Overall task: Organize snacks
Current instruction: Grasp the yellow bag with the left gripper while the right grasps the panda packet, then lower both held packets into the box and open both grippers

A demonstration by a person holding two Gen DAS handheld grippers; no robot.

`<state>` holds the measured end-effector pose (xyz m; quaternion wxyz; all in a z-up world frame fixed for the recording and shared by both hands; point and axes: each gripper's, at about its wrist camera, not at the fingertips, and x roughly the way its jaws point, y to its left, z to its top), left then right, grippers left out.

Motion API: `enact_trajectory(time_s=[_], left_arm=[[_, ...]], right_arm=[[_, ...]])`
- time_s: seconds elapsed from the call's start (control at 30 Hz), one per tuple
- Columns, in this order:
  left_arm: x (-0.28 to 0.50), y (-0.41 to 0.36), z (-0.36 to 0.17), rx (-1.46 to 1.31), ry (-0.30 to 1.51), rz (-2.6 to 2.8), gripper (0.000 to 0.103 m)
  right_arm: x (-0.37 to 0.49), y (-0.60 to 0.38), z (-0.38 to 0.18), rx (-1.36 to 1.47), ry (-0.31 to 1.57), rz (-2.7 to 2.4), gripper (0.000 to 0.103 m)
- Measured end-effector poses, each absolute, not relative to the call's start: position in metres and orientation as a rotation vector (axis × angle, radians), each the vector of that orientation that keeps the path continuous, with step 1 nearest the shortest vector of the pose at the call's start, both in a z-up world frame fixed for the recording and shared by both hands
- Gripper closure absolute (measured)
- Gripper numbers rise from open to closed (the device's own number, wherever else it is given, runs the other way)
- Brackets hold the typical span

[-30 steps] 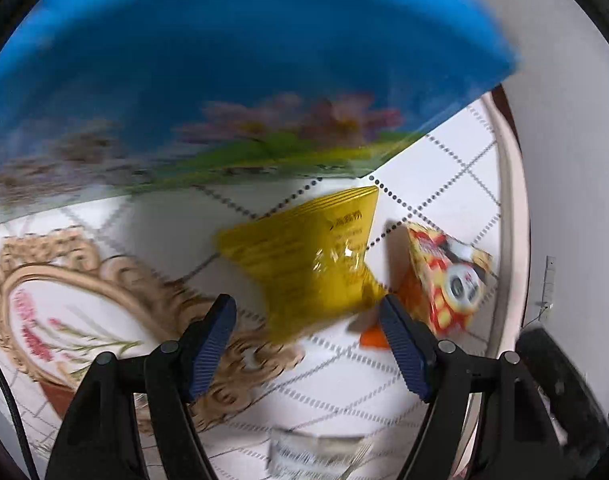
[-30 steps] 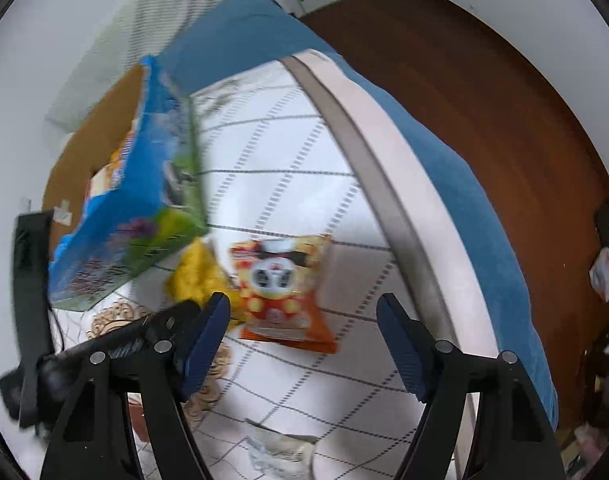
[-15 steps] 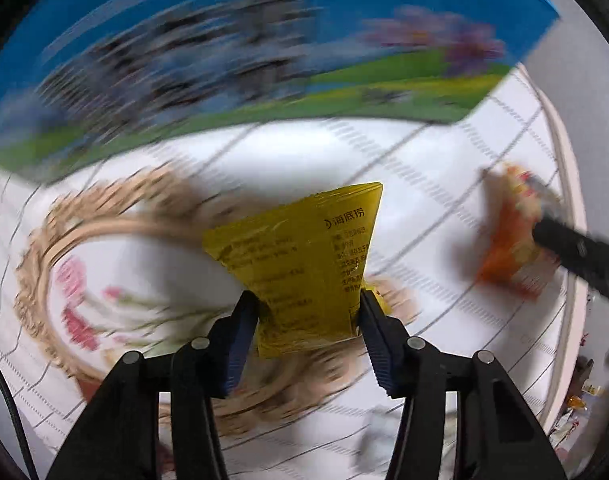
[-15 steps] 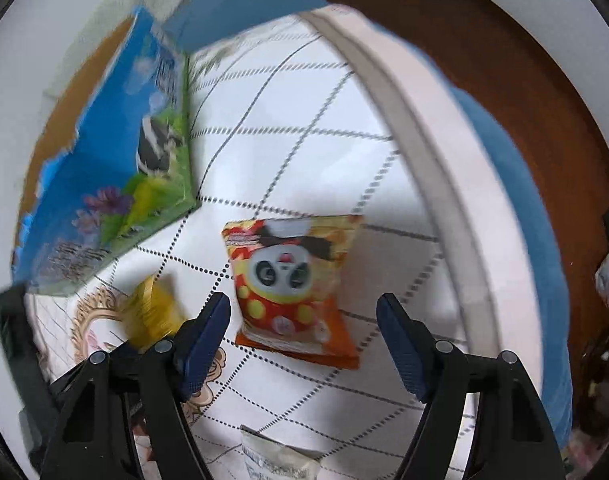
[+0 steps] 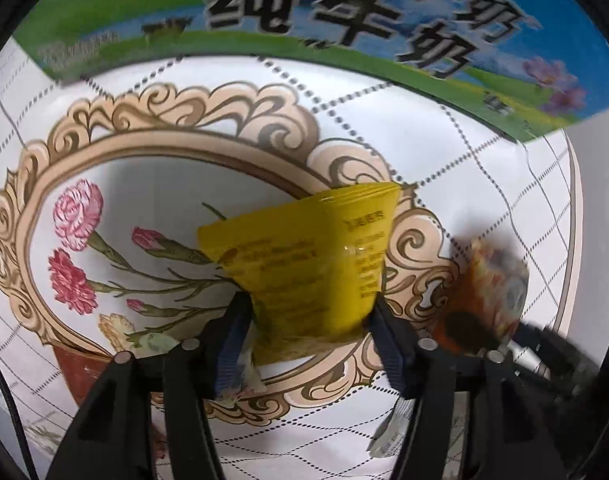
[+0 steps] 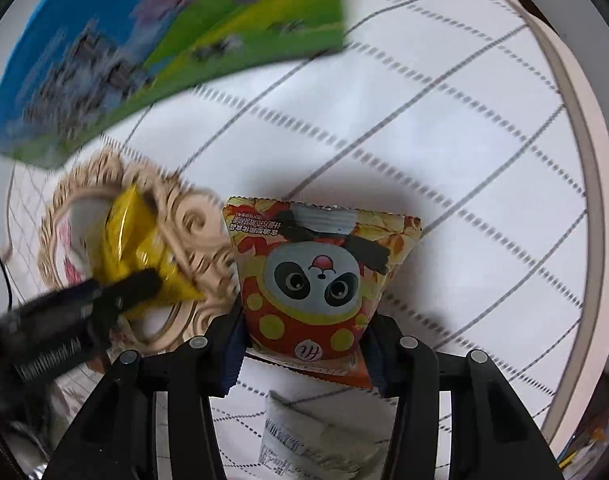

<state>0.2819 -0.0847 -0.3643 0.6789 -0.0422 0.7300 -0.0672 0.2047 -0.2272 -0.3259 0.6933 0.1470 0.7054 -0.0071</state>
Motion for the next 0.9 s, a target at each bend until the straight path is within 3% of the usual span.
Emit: enact_trajectory(time_s=[0.43, 0.53, 0.6, 0.9], left_arm=[[0.317, -0.112, -0.372, -0.071, 1.594, -0.097, 0.043], [0.311, -0.116, -0.364, -0.04, 1.545, -0.101, 0.058], [0.308, -0.124, -0.354, 0.012, 1.529, -0.121, 0.061], [0.3, -0.114, -0.281, 0.004, 1.446, -0.222, 0.064]], right_arm=[[0.194, -0.229, -0.331, 0.401, 1.584, -0.039, 0.043], [0.191, -0.232, -0.329, 0.416, 1.564, -0.064, 0.043], [0.187, -0.24, -0.324, 0.4, 1.541, -0.06, 0.053], [0.192, -0.233, -0.266, 0.392, 1.465, 0.066, 0.058]])
